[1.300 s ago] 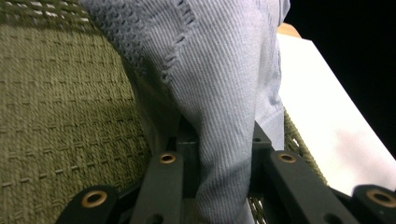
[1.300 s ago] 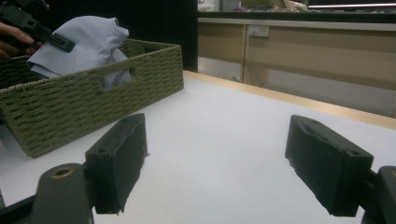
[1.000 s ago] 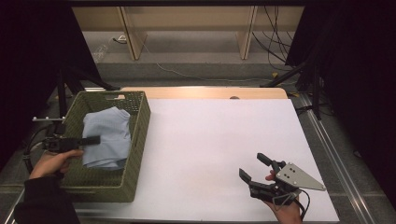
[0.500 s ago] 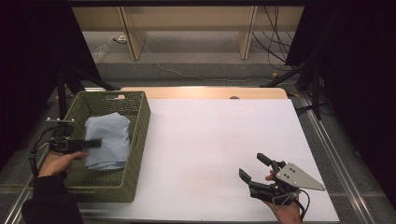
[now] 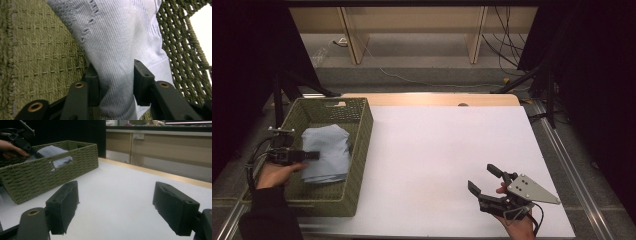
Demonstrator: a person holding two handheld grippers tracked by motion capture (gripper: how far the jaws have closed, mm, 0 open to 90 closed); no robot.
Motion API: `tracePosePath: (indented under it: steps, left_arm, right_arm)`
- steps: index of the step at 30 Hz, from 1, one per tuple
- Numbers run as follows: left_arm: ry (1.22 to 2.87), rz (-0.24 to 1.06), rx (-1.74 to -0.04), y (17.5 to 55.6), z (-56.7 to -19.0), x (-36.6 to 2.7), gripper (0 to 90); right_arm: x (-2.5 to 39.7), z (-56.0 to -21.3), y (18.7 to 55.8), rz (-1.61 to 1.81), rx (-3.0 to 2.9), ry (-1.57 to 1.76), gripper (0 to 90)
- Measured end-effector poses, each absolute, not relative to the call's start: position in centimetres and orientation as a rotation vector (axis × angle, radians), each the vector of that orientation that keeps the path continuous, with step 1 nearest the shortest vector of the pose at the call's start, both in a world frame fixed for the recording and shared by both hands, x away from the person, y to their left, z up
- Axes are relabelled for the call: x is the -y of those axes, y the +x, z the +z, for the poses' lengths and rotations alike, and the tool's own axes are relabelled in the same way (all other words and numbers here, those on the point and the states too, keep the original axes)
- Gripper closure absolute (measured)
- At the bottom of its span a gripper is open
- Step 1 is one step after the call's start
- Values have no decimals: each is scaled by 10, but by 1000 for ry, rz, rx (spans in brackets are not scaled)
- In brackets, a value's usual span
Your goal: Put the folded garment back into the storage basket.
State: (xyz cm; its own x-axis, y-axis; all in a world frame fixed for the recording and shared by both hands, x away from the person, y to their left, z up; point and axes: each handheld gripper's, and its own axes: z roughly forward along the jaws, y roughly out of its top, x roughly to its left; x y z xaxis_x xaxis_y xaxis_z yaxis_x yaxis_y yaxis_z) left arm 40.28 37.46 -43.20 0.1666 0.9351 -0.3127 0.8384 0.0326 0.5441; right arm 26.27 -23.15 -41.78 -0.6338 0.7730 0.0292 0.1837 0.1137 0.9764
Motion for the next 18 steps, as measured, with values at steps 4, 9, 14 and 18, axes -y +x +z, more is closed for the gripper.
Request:
tracePosePath:
  steps: [4,9,14,18]
  left_arm:
    - [1820,233,-1711,403,-433,-375,543]
    - [1864,282,-1769,405,-434,-374,354]
    - [1883,362,-1840,406,-435,-376,230]
    - [1843,420,-1839,404,-428,-377,195]
  right_arm:
    - [232,-418,263,1549,-1899,926,216]
    - [232,-418,263,1548,-1900,925,217]
    - [232,-418,262,1547,-1899,925,216]
    - [232,-417,262,1547,-1898,924,216]
